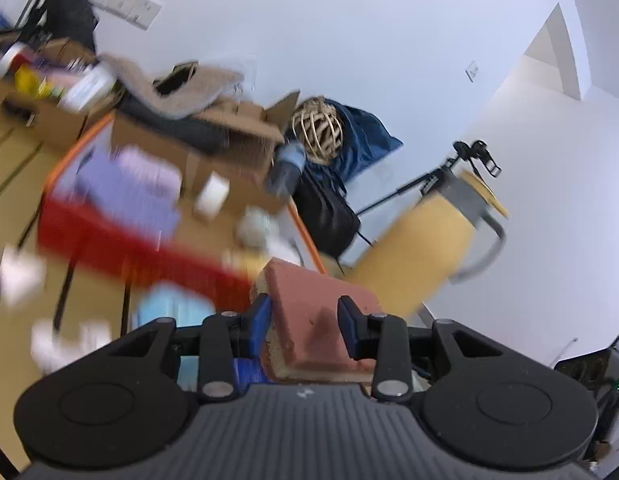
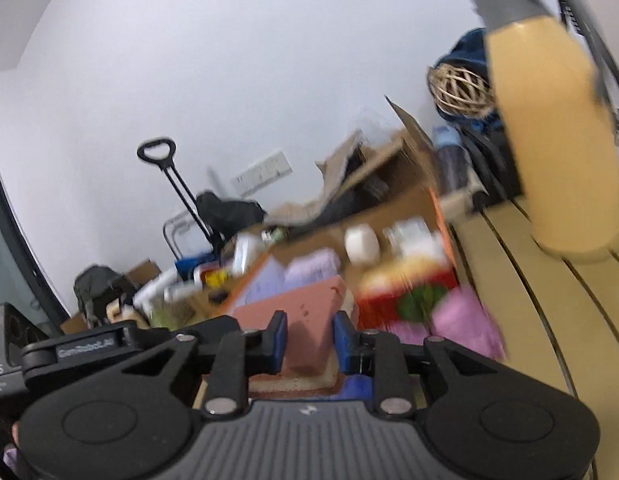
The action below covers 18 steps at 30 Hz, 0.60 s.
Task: Organize soft objects
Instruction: 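Carry the sponge block into the box and open both grippers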
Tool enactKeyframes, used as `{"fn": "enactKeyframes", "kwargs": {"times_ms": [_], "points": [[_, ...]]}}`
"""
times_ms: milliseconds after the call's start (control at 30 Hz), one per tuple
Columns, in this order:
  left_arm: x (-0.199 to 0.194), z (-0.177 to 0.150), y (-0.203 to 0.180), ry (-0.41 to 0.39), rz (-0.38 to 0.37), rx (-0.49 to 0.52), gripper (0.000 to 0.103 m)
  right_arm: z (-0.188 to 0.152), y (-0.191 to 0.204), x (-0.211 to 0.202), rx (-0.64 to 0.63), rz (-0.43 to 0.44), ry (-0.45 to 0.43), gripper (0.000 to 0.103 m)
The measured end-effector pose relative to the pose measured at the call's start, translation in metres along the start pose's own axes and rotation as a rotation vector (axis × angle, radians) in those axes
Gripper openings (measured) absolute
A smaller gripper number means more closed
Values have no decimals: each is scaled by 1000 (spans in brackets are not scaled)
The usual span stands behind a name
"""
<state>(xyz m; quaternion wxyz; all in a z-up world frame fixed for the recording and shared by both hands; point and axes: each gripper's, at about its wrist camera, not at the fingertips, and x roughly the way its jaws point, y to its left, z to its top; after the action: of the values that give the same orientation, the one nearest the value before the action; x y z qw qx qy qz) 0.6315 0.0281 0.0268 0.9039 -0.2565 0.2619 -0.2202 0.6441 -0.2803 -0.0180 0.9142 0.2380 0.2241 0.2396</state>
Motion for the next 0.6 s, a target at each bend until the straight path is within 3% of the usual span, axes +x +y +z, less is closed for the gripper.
{"fn": "enactKeyframes", "kwargs": {"times_ms": [133, 233, 433, 600], "points": [[57, 64, 10, 51, 36, 17, 39, 57, -11, 73, 2, -19, 15, 24], [115, 93, 35, 134, 99, -6, 40, 81, -31, 138, 24, -72, 89, 24], [206, 85, 64, 298, 284, 64, 40, 74, -61, 232, -63, -249, 241, 24], [192, 80, 61, 264, 262, 107, 40, 55, -56, 239, -184, -308, 278, 22]]}}
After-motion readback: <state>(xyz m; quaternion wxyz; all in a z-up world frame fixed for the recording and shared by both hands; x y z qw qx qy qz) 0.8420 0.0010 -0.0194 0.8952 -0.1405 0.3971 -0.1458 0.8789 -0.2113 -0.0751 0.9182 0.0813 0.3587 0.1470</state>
